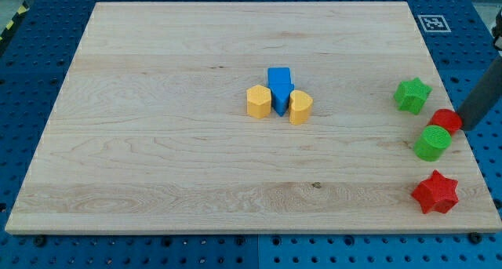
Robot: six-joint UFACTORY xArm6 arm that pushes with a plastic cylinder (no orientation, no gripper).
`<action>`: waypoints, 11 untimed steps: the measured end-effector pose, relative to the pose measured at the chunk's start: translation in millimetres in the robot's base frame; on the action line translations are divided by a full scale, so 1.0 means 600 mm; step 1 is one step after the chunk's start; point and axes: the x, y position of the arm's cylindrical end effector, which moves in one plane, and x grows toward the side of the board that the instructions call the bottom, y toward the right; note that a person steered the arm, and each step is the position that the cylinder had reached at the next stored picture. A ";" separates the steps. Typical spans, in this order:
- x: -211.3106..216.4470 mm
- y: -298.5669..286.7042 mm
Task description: Slide the green star diagonally to the top left side of the red circle
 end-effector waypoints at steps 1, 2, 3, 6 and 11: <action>0.000 -0.023; 0.005 -0.025; 0.044 -0.026; 0.053 0.052; -0.036 -0.098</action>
